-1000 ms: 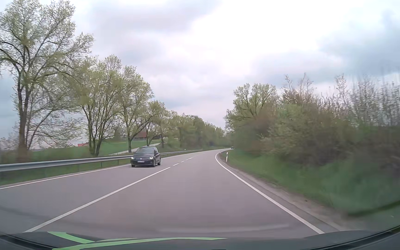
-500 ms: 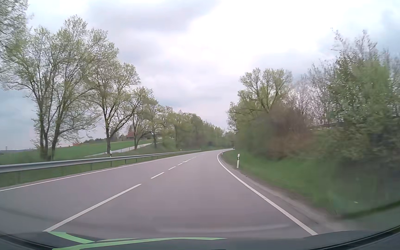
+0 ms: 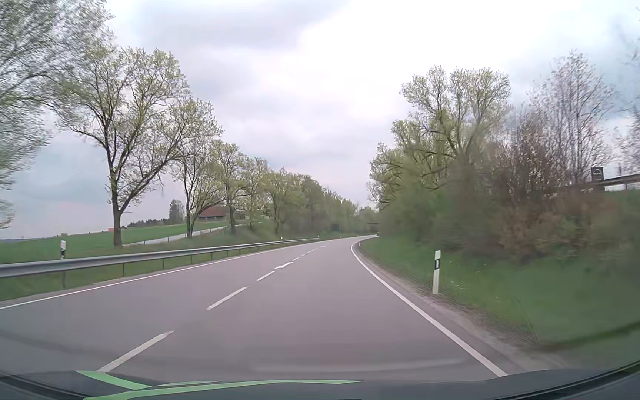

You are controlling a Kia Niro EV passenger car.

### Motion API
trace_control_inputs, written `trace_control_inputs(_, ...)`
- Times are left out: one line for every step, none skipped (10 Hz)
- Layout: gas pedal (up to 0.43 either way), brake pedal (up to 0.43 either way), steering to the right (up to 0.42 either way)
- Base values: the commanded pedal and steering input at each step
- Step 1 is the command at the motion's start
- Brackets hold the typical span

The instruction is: Follow the waypoints while adhering to traffic rules and regulations

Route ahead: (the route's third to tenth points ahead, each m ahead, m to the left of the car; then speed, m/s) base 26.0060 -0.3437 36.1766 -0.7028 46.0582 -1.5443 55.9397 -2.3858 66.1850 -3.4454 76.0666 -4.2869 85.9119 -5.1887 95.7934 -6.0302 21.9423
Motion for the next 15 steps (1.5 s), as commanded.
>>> trace_control_inputs(0.287, 0.0, 0.005)
trace_control_inputs(0.287, 0.0, 0.005)
trace_control_inputs(0.287, 0.0, 0.006)
trace_control_inputs(0.28, 0.0, 0.008)
trace_control_inputs(0.268, 0.0, 0.009)
trace_control_inputs(0.268, 0.0, 0.009)
trace_control_inputs(0.268, 0.0, 0.009)
trace_control_inputs(0.268, 0.0, 0.009)
trace_control_inputs(0.268, 0.0, 0.009)
trace_control_inputs(0.268, 0.0, 0.009)
trace_control_inputs(0.268, 0.0, 0.009)
trace_control_inputs(0.268, 0.0, 0.009)
trace_control_inputs(0.268, 0.0, 0.009)
trace_control_inputs(0.268, 0.0, 0.009)
trace_control_inputs(0.268, 0.0, 0.009)
